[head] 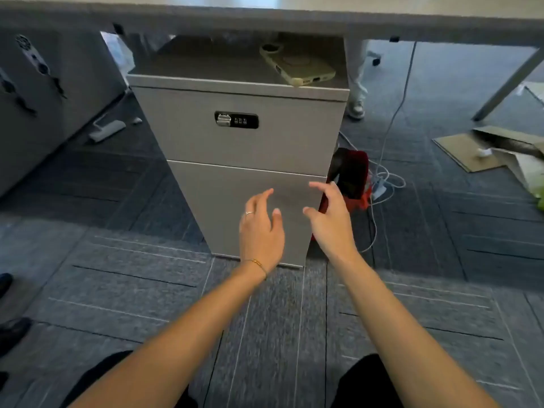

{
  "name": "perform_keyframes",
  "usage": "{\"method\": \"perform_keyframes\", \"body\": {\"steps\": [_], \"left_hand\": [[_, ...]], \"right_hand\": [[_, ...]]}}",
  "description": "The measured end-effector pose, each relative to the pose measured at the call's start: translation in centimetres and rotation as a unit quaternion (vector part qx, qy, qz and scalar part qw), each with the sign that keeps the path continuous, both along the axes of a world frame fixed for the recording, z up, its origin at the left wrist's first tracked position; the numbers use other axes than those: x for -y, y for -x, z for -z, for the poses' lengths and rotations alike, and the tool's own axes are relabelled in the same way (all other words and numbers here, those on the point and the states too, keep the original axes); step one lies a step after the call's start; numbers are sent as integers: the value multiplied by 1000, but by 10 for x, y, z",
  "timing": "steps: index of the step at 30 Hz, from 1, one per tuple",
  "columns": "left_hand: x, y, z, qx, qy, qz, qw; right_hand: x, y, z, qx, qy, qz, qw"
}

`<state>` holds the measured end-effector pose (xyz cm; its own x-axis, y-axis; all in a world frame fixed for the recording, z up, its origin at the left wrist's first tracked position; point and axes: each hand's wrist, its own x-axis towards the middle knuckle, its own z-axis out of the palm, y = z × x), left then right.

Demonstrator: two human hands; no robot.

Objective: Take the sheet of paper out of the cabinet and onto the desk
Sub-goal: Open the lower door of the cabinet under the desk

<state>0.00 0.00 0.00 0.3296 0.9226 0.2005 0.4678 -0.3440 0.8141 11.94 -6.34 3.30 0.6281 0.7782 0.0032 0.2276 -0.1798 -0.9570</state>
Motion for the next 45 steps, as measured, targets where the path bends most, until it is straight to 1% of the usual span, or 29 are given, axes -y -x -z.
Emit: {"method": "perform_keyframes", "body": {"steps": [2,5,9,13,15,16,18,21,23,27,32,36,39,42,45], "left_hand": [[1,-2,0,0,-18,-3,1000],[2,-2,2,-11,-11,-2,1000],[11,2,4,-30,1,3,1000],[23,-2,6,-30,20,-1,999],[33,-4,9,-21,23,1,1000],[39,-6,10,-16,29,6,999],[49,-9,12,-14,29,15,999],[63,-9,12,0,22,13,1000],[73,-7,14,1,27,0,1000],[95,-1,20,11,21,-37,999],[118,12,32,28,34,-68,997],[127,29,33,40,20,-119,992],[133,51,31,38,23,-139,989],[136,79,32,-1,28,-151,988],[135,106,31,-22,40,-196,979]], "right_hand": [[-2,-2,0,16,5,-17,1000],[-6,-6,2,14,4,-29,999],[4,-9,2,-54,2,-39,998],[22,-15,-2,-121,-45,5,992],[27,-21,1,-127,-45,2,991],[28,-22,2,-109,-29,-12,994],[30,-22,4,-36,9,-41,998],[37,-22,0,69,14,-76,995],[41,-21,-4,135,22,-100,986],[42,-10,-20,227,49,-161,959],[39,16,-44,351,109,-240,899],[33,39,-54,394,122,-297,861],[27,60,-51,398,109,-331,849],[16,83,-42,329,89,-394,854],[5,110,-31,253,70,-444,856]]}}
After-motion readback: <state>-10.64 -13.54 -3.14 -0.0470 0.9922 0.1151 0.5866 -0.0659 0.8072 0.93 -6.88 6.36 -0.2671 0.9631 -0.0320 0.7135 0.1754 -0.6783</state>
